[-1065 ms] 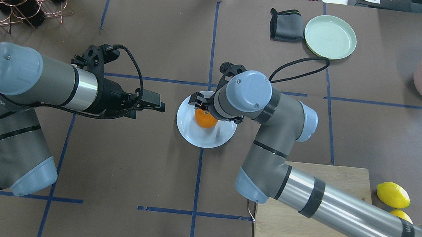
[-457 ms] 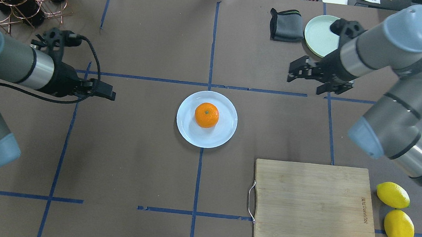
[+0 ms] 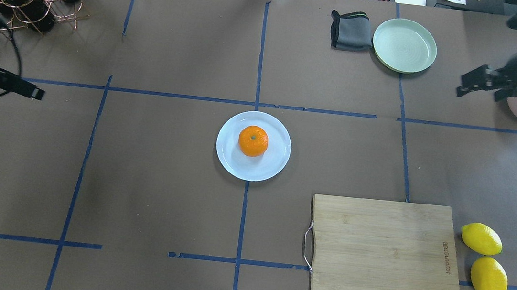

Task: Pick orange to plate

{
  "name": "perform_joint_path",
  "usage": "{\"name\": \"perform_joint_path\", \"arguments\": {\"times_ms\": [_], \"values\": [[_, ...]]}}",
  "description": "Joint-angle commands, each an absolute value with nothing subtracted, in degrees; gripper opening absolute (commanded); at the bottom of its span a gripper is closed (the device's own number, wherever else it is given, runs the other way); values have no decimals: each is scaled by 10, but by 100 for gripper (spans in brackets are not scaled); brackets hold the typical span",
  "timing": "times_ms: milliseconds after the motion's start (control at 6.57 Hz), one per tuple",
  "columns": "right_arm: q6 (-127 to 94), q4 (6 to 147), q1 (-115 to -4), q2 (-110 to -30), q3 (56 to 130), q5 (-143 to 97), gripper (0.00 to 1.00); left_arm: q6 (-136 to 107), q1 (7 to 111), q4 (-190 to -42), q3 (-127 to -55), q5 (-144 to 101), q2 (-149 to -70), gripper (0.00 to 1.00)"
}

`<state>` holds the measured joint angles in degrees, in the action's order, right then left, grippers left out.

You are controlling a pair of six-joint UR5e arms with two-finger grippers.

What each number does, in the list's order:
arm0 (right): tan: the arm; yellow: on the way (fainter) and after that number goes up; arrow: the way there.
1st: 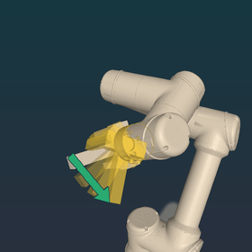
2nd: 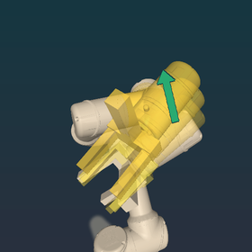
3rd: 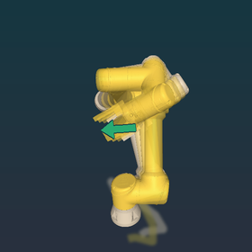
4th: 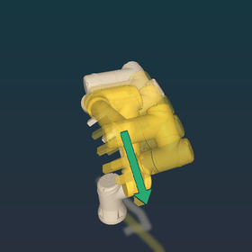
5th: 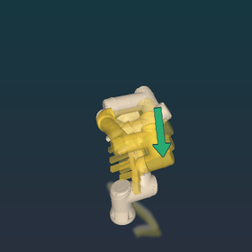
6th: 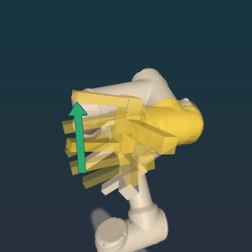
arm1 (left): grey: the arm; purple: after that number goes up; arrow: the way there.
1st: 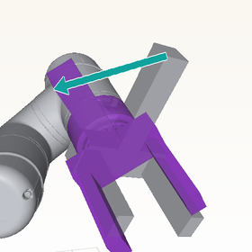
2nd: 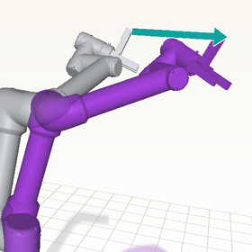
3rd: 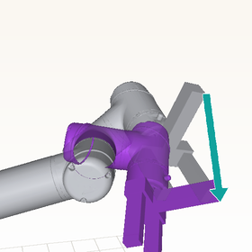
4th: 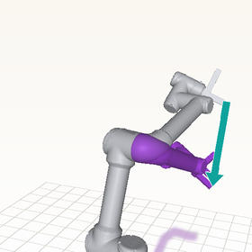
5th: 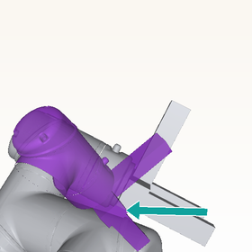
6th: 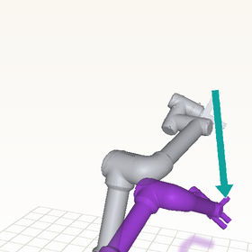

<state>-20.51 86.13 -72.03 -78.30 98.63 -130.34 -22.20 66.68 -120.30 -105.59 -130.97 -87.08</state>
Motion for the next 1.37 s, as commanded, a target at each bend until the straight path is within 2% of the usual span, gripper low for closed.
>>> {"name": "perform_joint_path", "arguments": {"times_ms": [0, 304, 457, 761, 913, 1217], "values": [[52, 996, -829, -801, 980, -1299, 100, -36, 800, -1169, -1007, -1385, -841, 100], [165, 1013, -881, -809, 924, -1304, 100, 89, 877, -991, -1015, -1383, -853, 100], [166, 1026, -905, -809, 922, -1324, 100, 95, 880, -896, -1033, -1380, -897, 100], [166, 1031, -910, -816, 927, -1332, 100, 122, 880, -847, -1027, -1380, -901, 100], [162, 1028, -910, -817, 922, -1333, 100, 121, 882, -771, -1040, -1378, -917, 100], [162, 1028, -908, -818, 928, -1331, 100, 126, 882, -746, -1050, -1382, -903, 100]]}}
